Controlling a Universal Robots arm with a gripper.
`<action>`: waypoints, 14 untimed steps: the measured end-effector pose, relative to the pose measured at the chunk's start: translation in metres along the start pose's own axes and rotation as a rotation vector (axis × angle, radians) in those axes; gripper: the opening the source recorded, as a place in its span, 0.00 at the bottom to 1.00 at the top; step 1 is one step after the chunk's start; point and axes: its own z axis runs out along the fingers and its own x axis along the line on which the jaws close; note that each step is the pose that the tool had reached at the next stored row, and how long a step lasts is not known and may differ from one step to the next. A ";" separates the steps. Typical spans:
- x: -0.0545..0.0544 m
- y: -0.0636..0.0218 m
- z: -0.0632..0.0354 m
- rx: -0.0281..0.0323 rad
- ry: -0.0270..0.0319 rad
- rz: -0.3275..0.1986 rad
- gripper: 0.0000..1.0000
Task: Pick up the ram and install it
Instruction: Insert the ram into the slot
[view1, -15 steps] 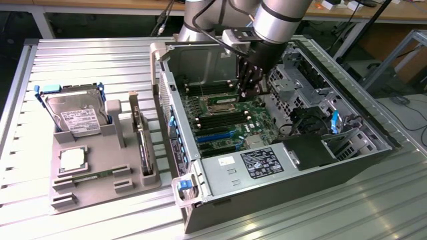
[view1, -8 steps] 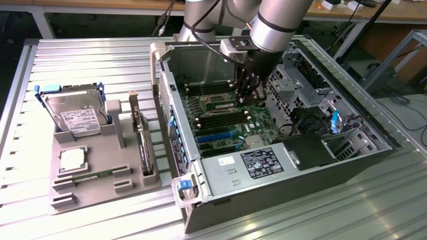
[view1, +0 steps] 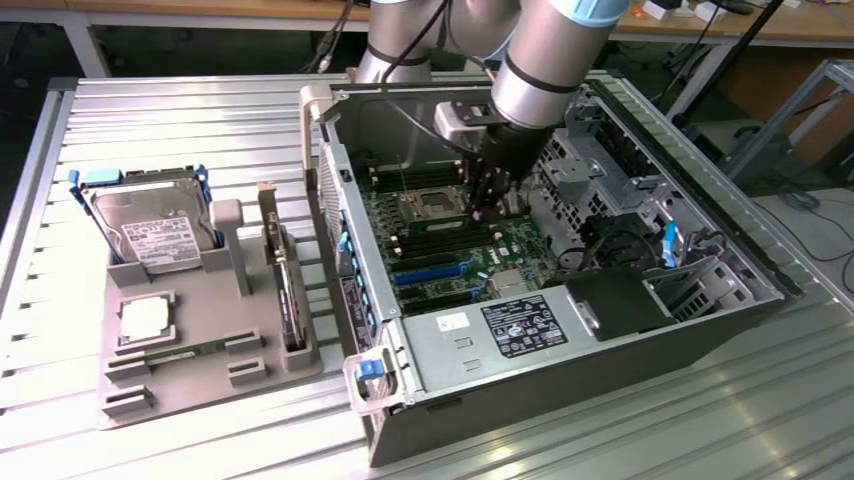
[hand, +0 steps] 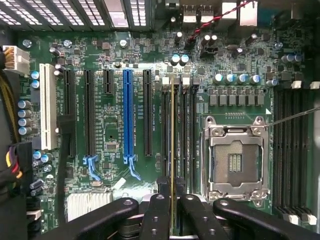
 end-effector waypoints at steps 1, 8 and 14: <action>0.000 0.0002 0.0020 0.0000 0.0000 0.000 0.14; 0.001 0.0001 0.0164 0.0000 0.0004 -0.001 0.14; 0.000 -0.0003 0.0229 -0.0001 0.0006 -0.002 0.14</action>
